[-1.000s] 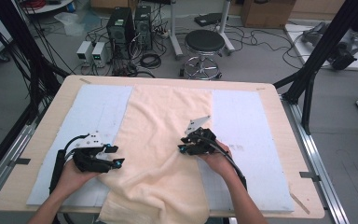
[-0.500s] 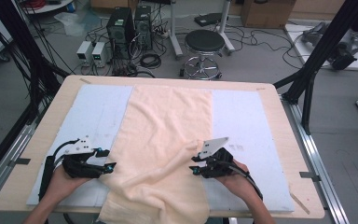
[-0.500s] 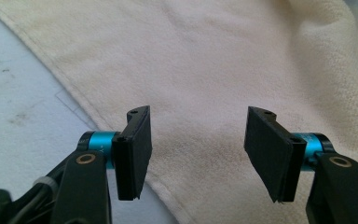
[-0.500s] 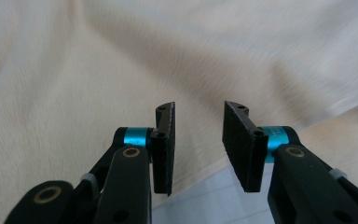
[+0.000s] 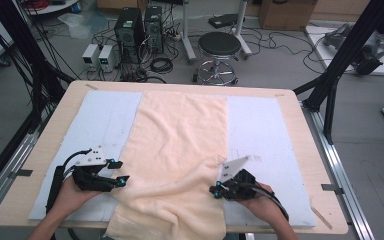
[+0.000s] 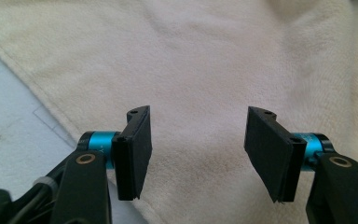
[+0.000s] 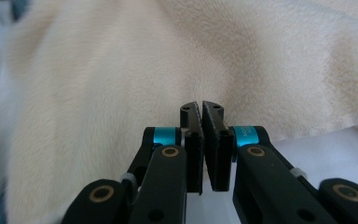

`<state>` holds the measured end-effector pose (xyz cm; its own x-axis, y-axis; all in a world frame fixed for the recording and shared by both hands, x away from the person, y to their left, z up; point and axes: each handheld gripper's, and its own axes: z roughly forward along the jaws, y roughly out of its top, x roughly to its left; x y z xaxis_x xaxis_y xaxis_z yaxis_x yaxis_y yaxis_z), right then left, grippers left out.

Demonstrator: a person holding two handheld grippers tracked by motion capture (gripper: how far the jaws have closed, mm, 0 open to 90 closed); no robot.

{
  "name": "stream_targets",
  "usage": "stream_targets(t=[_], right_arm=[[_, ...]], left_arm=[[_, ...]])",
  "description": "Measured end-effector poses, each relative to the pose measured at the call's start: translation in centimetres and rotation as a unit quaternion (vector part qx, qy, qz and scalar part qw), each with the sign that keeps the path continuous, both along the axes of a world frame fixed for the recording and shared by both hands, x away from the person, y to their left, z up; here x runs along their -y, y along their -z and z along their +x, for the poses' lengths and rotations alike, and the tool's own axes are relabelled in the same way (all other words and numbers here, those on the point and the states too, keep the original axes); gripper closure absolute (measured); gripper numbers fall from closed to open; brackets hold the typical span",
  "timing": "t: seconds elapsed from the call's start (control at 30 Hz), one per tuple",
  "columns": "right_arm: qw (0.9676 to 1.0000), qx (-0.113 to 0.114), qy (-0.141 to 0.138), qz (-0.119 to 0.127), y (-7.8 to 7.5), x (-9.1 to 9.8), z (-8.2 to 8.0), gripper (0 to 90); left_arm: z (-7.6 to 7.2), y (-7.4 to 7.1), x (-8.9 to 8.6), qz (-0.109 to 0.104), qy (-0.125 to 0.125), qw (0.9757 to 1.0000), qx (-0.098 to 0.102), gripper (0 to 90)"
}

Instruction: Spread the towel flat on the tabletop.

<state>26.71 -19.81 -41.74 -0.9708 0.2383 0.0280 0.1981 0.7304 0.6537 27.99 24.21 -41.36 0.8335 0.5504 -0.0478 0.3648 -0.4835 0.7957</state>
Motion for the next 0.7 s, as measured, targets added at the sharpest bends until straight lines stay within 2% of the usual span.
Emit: stream_targets(t=[0.07,0.2,0.3,0.4,0.5,0.63,0.7], right_arm=[[0.9999,0.004,0.007,0.008,-0.5,1.1,-1.9,87.1],[0.9999,-0.004,-0.002,0.013,-0.9,2.1,-5.0,82.1],[0.9995,-0.002,0.003,0.032,-1.7,2.3,-5.7,73.5],[0.9993,0.010,0.012,0.034,-2.1,1.9,-4.8,69.1],[0.9991,0.021,0.023,0.027,-1.7,1.3,-3.2,64.8],[0.9984,0.013,0.042,0.035,-0.7,0.4,-0.5,61.1],[0.9981,0.026,0.056,0.008,-0.3,0.0,0.7,59.6]], left_arm=[[-0.1,0.0,0.1,-0.003,0.001,1.0000,0.001,41.5],[-0.7,-0.4,0.2,-0.003,0.005,1.0000,0.006,41.5],[-1.2,-0.7,0.0,-0.003,0.008,0.9999,0.010,41.5],[-1.7,-0.9,-0.3,-0.003,0.006,0.9999,0.013,41.6],[-2.2,-1.0,-0.8,-0.004,0.008,0.9999,0.014,41.5],[-2.9,-0.9,-1.1,-0.006,0.016,0.9998,0.012,42.2],[-2.9,-0.4,-1.1,0.000,0.026,0.9997,0.002,43.5]])
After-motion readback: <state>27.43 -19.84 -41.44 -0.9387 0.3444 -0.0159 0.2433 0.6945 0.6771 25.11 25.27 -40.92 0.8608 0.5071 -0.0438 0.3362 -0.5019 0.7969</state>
